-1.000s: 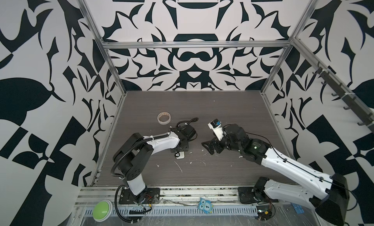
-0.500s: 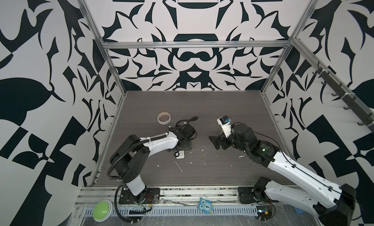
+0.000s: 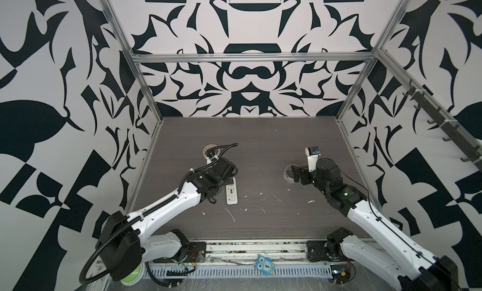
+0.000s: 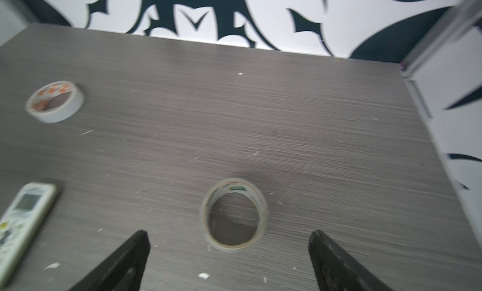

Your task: Load the batteries into the remote control

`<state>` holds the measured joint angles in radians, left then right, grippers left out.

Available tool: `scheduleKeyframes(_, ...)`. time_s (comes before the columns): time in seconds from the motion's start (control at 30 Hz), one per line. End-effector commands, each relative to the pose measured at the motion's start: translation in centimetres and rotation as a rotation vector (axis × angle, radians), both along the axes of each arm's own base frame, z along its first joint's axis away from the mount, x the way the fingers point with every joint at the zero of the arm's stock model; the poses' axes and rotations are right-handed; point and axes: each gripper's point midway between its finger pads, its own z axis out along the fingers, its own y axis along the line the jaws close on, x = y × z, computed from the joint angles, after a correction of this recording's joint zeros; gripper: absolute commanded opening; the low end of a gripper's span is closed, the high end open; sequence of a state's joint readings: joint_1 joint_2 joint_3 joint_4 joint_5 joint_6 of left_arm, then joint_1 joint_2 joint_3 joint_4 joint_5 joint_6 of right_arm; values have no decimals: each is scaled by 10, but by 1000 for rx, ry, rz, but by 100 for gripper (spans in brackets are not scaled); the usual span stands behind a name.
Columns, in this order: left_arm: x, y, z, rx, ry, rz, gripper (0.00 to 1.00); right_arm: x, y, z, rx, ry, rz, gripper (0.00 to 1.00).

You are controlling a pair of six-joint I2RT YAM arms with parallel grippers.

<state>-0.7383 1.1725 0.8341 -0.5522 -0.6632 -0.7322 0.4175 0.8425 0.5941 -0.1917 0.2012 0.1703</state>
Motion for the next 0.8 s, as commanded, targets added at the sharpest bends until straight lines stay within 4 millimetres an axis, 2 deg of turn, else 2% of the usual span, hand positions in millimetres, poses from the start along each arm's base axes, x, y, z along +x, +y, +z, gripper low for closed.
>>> scheduleKeyframes(0.0, 3, 50, 9, 84, -98, 148, 99, 10, -31, 28, 12, -154, -170, 99)
scheduleKeyframes(0.07, 3, 71, 14, 82, -154, 218, 99, 9, -49, 29, -7, -202, -263, 99)
scheduleKeyframes(0.17, 1, 100, 21, 79, -222, 317, 99, 6, -65, 25, -35, -261, -331, 99)
scheduleKeyframes(0.27, -1, 121, 24, 120, -287, 383, 99, 6, -72, 19, -67, -304, -341, 99)
scheduleKeyframes(0.33, -3, 131, 24, 186, -325, 393, 99, 8, -63, 11, -115, -342, -260, 99)
scheduleKeyframes(0.4, -1, 134, 21, 234, -356, 374, 99, 9, -64, 5, -130, -376, -253, 99)
scheduleKeyframes(0.63, 9, 138, 30, 297, -428, 335, 99, 19, -74, -12, -193, -377, -301, 99)
scheduleKeyframes(0.77, 13, 139, 22, 319, -469, 307, 99, 22, -77, -19, -198, -378, -312, 99)
